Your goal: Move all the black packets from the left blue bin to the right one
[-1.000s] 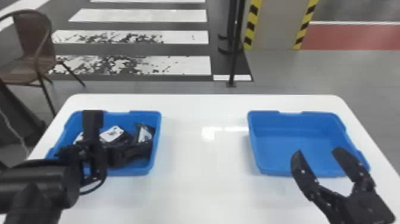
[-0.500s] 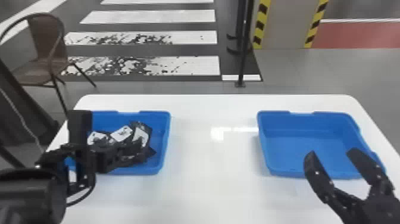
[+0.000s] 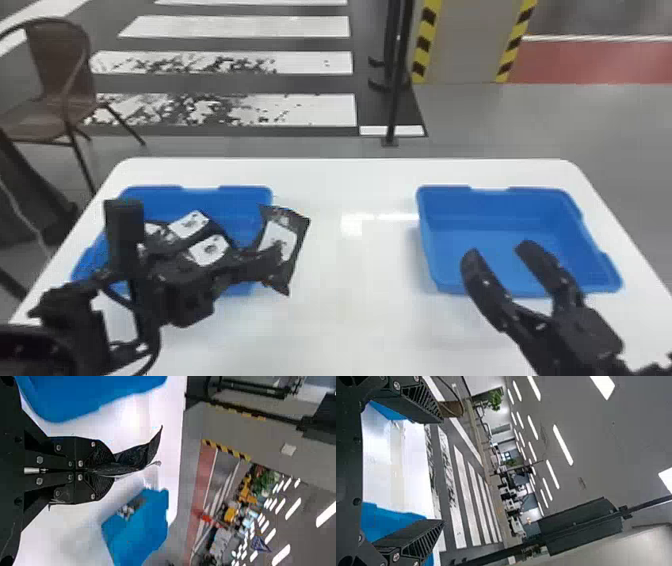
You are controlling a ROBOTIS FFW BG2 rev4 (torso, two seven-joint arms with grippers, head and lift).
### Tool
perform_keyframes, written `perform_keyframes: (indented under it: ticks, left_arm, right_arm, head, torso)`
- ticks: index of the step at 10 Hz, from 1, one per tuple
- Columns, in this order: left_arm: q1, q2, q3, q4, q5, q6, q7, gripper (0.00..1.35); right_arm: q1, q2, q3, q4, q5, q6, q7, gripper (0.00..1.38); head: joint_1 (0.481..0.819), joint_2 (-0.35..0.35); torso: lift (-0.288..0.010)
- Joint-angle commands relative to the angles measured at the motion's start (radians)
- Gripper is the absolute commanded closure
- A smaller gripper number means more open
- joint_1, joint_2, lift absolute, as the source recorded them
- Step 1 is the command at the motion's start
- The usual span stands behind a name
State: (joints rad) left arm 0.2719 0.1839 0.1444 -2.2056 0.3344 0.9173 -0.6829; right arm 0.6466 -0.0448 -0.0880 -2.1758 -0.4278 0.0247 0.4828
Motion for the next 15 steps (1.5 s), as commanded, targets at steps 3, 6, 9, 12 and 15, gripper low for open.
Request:
perform_keyframes:
  ticks: [3, 6, 9, 12, 15]
  left_arm:
    - [-0.044, 0.014, -0.112, 0.091, 0.096, -0.063, -0.076, 1.17]
    - [-0.112, 0.023, -0.178, 0.192, 0.152, -0.088, -0.153, 1.17]
    - [-0.125, 0.025, -0.208, 0.216, 0.186, -0.085, -0.173, 1.17]
    - [-0.144, 0.029, -0.256, 0.234, 0.216, -0.083, -0.181, 1.17]
    - [-0.144, 0.032, -0.26, 0.238, 0.216, -0.083, -0.182, 1.17]
  right_arm:
    - [-0.112, -0.012, 0.04, 0.017, -0.121, 0.235, 0.073, 0.13]
    - [-0.185, -0.033, 0.066, 0.049, -0.186, 0.365, 0.085, 0.13]
    - [-0.212, -0.041, 0.072, 0.074, -0.216, 0.444, 0.086, 0.13]
    - [-0.261, -0.058, 0.088, 0.118, -0.258, 0.464, 0.086, 0.32]
    - [-0.264, -0.058, 0.09, 0.13, -0.264, 0.446, 0.086, 1.18]
  head:
    - [0.695, -0.067]
    - [0.695, -0.062]
    - [0.695, -0.069]
    - [0.695, -0.083]
    - [0.695, -0.095]
  torso:
    - [-0.14]
    - [-0.14]
    - [-0.14]
    - [-0.14]
    - [-0.14]
